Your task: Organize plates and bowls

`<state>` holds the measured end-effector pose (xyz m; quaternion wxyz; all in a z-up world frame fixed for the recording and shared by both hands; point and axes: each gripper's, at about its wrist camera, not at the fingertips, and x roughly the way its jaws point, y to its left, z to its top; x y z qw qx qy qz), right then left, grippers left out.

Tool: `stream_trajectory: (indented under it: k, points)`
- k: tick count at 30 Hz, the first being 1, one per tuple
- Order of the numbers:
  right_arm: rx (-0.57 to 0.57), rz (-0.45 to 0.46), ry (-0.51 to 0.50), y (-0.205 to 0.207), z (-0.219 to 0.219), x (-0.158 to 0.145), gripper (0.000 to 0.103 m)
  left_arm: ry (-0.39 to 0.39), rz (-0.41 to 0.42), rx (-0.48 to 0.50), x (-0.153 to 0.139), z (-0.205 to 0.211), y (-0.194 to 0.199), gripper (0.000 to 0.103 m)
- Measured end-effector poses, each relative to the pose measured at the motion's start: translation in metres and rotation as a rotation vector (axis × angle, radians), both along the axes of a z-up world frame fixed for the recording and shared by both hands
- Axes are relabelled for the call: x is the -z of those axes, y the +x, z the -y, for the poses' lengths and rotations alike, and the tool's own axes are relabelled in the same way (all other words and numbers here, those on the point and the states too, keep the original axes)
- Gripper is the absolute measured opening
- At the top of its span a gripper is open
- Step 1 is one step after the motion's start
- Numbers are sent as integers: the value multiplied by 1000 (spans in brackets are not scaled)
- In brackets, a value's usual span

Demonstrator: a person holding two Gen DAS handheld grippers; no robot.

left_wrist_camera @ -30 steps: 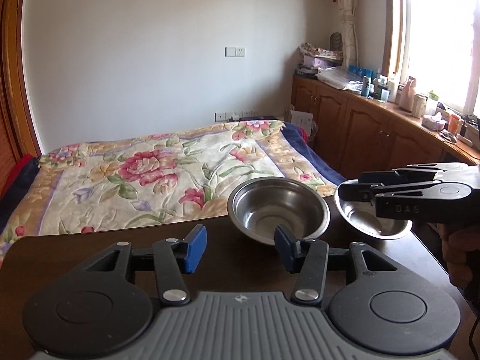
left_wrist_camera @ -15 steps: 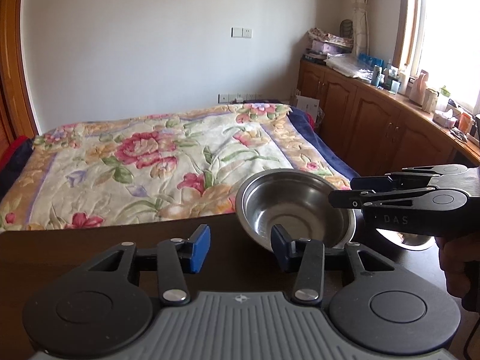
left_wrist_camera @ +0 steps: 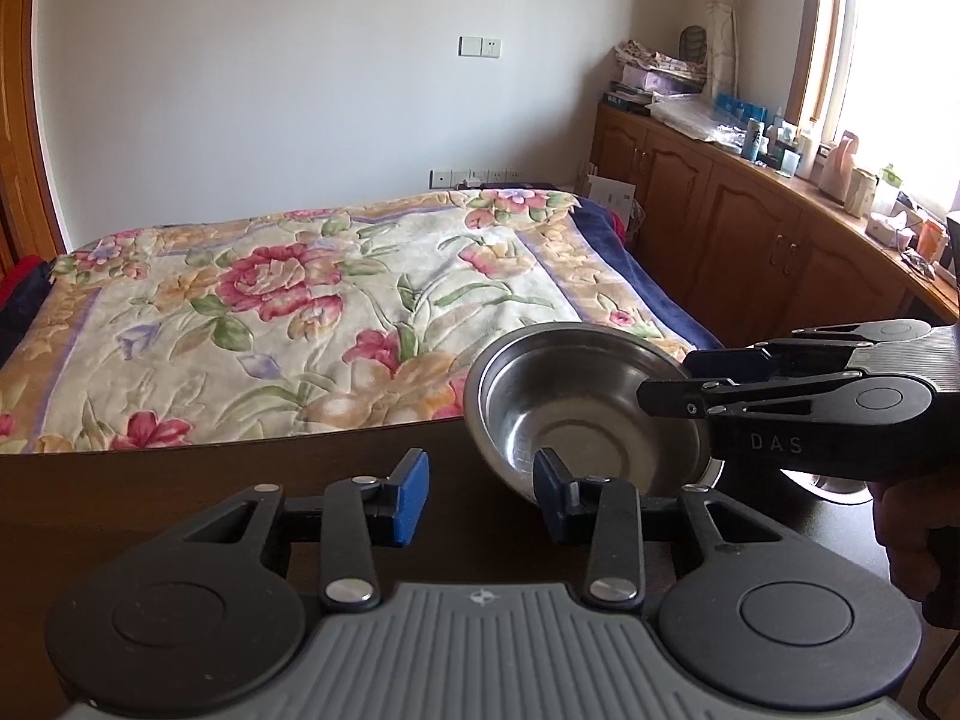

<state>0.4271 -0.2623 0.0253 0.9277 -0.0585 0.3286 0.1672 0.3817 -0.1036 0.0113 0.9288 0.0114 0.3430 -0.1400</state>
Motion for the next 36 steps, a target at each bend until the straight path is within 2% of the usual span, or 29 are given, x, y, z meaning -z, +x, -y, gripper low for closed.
stream_trajectory:
  k: [6,10,16,25,31,36]
  points:
    - [3,-15,11,0,0,2,36,-16,-12,-3,1,-1,2,64]
    - [4,-32,36,0,2,3,30,-22,-14,-3,1,-2,2,62]
    - [-21,-51,49,-4,-2,6,23,-11,-26,2,6,0,1,54]
    - [-44,-63,79,-9,-4,7,21,7,-31,-13,9,-5,-2,50]
    - [-41,-39,108,-17,-1,1,14,7,-27,-20,4,-10,-7,44]
    - [-28,-19,145,-24,4,-5,12,-19,-15,-16,-3,-15,-14,43]
